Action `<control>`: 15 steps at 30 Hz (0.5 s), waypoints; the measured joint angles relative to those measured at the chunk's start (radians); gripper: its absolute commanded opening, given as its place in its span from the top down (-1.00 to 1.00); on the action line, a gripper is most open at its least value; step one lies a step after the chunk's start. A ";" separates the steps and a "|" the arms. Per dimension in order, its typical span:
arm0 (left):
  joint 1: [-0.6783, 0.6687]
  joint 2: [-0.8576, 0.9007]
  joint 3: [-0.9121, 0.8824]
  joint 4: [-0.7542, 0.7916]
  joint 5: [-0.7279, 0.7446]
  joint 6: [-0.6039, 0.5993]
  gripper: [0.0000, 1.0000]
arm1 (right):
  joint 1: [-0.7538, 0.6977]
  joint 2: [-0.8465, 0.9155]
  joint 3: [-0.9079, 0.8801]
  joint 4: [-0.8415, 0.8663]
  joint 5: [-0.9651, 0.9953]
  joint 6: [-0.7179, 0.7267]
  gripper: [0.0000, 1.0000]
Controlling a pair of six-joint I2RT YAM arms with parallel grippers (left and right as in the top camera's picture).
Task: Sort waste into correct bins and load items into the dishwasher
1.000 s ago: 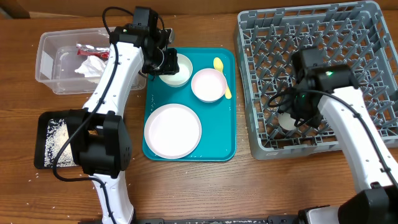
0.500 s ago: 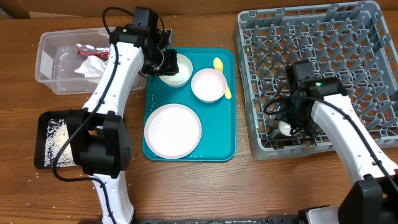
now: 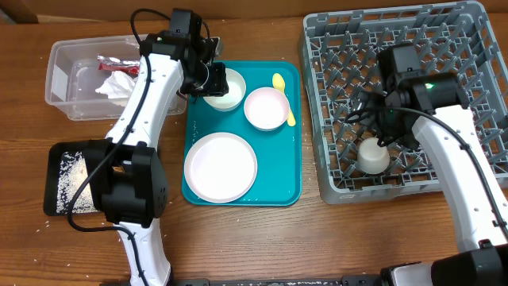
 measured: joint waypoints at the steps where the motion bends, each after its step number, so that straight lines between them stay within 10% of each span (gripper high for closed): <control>1: 0.000 0.000 0.000 0.000 0.000 0.000 0.31 | 0.000 0.000 0.008 -0.006 -0.001 -0.002 -0.80; 15: -0.024 0.000 0.000 0.006 0.000 0.055 0.08 | 0.000 0.001 0.009 0.119 -0.153 -0.078 -0.70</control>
